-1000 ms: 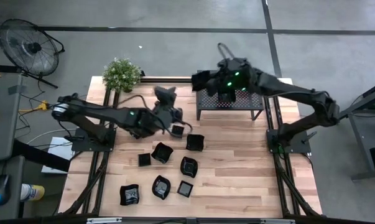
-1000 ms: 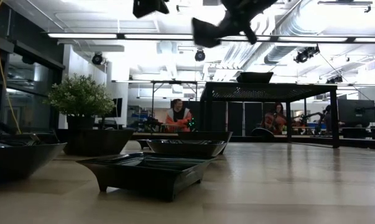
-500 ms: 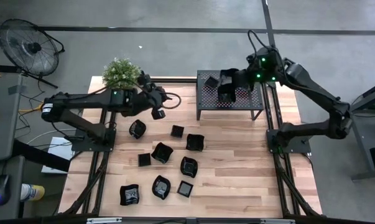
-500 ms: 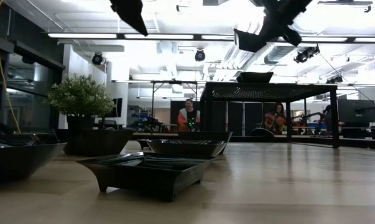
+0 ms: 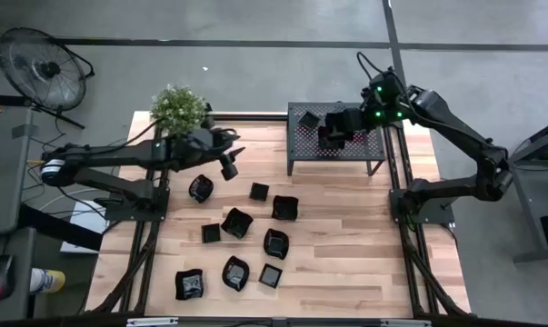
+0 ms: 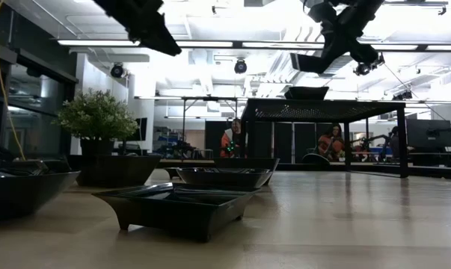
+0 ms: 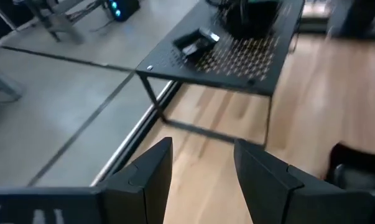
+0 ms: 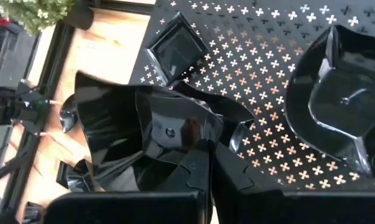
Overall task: Pick & Place Mini shaped plates
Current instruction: Stack the black distorted square plate on top of the black distorted square plate on the shelf
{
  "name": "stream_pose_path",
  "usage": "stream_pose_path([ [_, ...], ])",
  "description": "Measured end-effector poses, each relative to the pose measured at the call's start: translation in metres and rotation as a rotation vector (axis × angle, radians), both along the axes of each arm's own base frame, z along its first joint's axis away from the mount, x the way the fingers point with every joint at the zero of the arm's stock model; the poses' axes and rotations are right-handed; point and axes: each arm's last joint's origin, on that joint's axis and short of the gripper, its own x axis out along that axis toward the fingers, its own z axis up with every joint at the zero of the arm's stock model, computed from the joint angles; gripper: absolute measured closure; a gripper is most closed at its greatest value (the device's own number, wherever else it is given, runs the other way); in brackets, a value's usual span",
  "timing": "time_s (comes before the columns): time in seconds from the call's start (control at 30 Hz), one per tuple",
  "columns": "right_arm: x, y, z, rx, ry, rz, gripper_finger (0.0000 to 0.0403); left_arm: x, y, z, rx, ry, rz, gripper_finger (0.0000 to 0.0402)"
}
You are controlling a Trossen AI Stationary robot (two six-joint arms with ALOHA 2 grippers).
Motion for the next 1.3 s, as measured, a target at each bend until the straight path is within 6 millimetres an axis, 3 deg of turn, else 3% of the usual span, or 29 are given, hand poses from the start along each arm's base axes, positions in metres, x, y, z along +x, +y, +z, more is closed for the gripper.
stream_pose_path([
  [0.13, 0.004, 0.0, -0.003, 0.029, 0.009, -0.041, 0.0403, -0.013, -0.003, -0.006, -0.021, -0.088, -0.011, 0.0234],
  [0.43, 0.023, -0.006, -0.02, 0.121, 0.064, -0.081, 0.0403, -0.035, -0.008, 0.008, -0.039, -0.237, -0.081, 0.0234],
  [0.93, 0.027, -0.009, -0.028, 0.181, 0.093, -0.118, 0.0403, -0.055, -0.013, 0.02, -0.005, -0.287, -0.144, 0.0234],
  [1.3, 0.028, -0.015, -0.032, 0.174, 0.115, -0.146, 0.0403, -0.06, -0.015, 0.018, -0.03, -0.252, -0.216, 0.0234],
])
